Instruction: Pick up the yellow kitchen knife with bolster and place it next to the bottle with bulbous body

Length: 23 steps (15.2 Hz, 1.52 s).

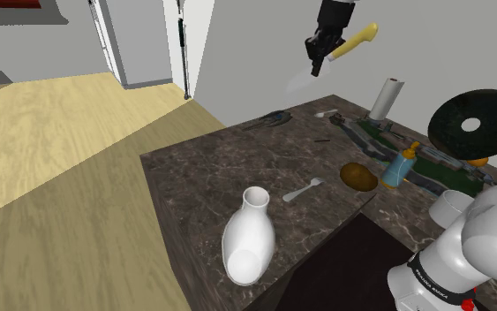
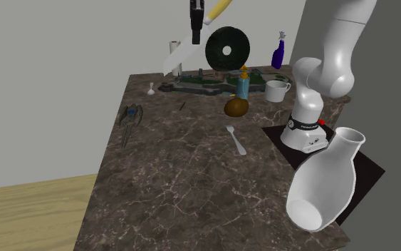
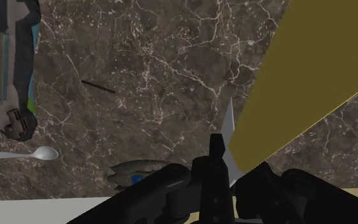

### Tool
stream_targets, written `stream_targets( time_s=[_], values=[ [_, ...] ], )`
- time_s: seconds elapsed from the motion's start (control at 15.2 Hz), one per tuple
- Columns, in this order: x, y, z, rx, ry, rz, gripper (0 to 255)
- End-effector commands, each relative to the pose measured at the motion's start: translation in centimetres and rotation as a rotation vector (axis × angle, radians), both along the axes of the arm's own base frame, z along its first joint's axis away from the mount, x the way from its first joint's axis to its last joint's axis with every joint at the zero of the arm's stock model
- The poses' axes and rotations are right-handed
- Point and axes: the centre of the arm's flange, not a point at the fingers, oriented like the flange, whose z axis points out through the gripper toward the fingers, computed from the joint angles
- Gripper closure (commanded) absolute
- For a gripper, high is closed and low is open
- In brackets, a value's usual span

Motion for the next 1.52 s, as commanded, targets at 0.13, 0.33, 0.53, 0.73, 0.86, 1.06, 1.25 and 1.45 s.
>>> stream_targets(
  time_s=[0.13,0.33,0.53,0.73,0.86,1.06,1.25,1.45],
  values=[
    [-3.4,4.1,-0.2,0.000,0.000,-0.001,255],
    [-5.9,7.1,-0.2,0.000,0.000,-0.001,255],
    [-8.5,10.1,-0.2,0.000,0.000,-0.001,255],
    [-11.1,13.1,-0.2,0.000,0.000,-0.001,255],
    [-12.8,15.1,-0.1,0.000,0.000,-0.001,255],
    [-15.4,18.1,-0.1,0.000,0.000,-0.001,255],
    [-17.9,21.0,-0.1,0.000,0.000,-0.001,255],
    [-17.9,21.0,-1.7,0.000,0.000,-0.001,255]
  ],
)
